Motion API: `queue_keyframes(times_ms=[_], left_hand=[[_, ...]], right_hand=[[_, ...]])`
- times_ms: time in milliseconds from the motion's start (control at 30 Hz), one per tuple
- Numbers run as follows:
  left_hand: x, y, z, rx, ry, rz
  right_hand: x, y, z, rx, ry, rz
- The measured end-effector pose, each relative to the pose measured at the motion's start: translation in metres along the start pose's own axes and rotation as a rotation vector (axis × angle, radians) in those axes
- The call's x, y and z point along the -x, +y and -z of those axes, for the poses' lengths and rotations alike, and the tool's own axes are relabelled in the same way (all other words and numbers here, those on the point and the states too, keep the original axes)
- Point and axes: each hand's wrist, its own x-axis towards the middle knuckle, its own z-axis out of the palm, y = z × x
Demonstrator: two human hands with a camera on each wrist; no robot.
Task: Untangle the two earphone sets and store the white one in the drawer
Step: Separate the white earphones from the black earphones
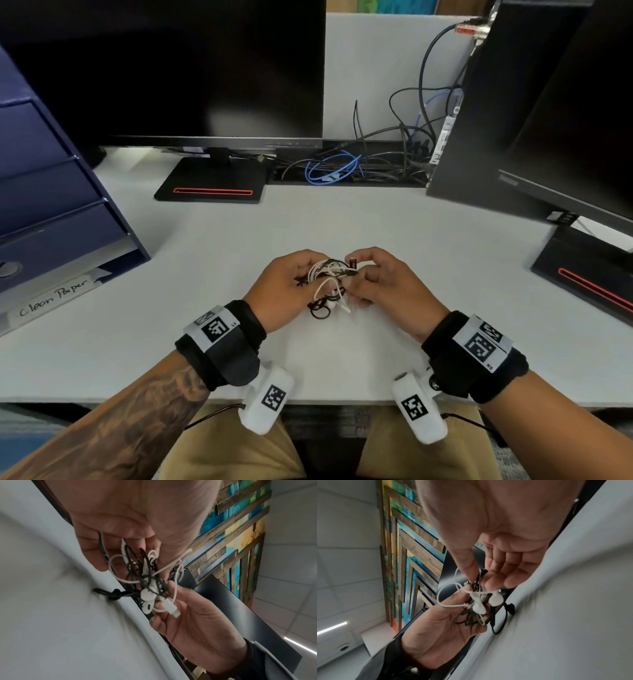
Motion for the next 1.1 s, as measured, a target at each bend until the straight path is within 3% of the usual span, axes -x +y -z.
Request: queue_keyframes(times_ms=[367, 533, 700, 900, 1100], left_hand=[[-0.003, 0.001, 0.006, 0.038, 0.026, -0.042], [-0.002, 0.004, 0.006, 0.074, 0.092, -0.038], [0.002, 0.007, 0.003, 0.088, 0.042, -0.073], [0.003, 0.006, 0.0, 0.085, -0.01, -0.019], [-0.001, 0.002, 0.004, -0.018, 0.077, -0.096]], right_hand=[[0.002, -0.005, -0.003, 0.09, 0.066, 0.194], [0.005, -0.008, -0.008, -0.005, 0.091, 0.157], [0.004, -0.001, -0.012, 0.118, 0.143, 0.177], [0.004, -0.001, -0.01, 0.166, 0.156, 0.222], [0.003, -0.004, -0.011, 0.141, 0.16, 0.195]])
